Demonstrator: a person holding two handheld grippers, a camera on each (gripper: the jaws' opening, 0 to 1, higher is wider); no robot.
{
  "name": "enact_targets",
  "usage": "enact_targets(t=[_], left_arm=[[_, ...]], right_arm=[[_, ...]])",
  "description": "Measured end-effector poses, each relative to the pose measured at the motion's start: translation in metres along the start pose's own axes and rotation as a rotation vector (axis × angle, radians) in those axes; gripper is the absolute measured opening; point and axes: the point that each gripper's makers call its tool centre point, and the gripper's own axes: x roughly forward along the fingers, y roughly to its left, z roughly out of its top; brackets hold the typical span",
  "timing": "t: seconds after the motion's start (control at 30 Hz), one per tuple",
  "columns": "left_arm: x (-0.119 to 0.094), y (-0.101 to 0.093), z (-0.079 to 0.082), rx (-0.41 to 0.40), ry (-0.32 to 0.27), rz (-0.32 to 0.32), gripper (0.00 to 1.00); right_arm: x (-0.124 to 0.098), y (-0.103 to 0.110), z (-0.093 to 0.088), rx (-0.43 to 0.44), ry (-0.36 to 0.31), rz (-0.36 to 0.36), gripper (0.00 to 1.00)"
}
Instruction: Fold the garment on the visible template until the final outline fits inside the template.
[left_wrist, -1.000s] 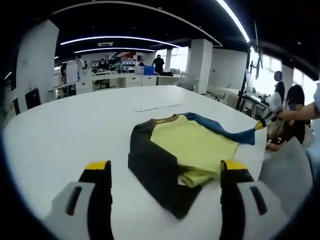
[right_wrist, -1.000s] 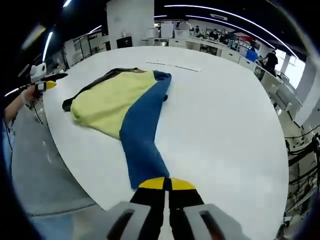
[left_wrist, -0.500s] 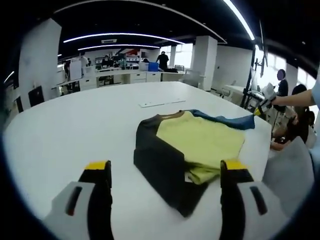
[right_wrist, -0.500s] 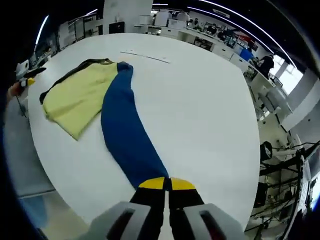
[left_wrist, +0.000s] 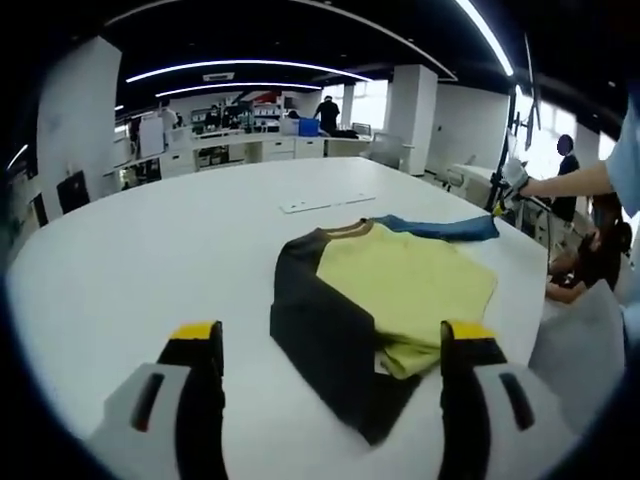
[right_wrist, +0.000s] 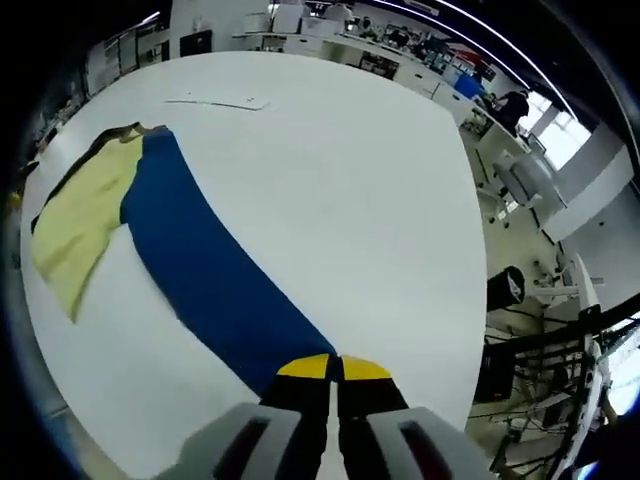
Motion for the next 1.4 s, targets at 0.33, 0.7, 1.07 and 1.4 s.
enact_targets(t=[0.33,0.7,1.07,1.4], left_arm=[[0.013,0.000,0.002,-0.012,0.019,0.012,0.87],[0.023,-0.002,-0.001,-0.039,0.016,0.015,0.87],[0.025,-0.006,-0.012,-0.057,0.025,0.003,0.87],[0.021,-0.006,-0.017,-0.072,0.026,0.005,0.88]], right_arm=[[0.040,-0.022,0.012,-0.025,0.041,-0.006,0.00],[0.079,-0.056,0.032,-0.064,0.051,-0.026,0.00],[0.077,-0.054,0.012,-0.092,0.119,-0.006,0.00],[0.071,-0.043,0.000,-0.040,0.138,0.011,0.00]])
